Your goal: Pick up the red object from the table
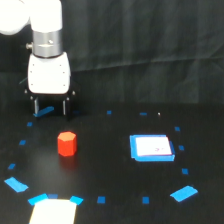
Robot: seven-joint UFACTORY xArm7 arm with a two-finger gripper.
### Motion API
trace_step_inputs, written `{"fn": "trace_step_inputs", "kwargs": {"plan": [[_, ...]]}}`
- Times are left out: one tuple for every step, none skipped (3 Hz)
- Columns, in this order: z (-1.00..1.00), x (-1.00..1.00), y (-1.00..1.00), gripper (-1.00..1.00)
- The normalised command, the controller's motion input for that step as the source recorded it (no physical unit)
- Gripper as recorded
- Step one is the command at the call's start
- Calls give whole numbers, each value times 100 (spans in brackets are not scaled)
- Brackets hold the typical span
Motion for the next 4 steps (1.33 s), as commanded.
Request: {"fn": "trace_step_inputs", "kwargs": {"plan": [[10, 85, -99, 100], [-35, 7, -57, 88], [-42, 15, -80, 76], [-65, 9, -59, 87]]}}
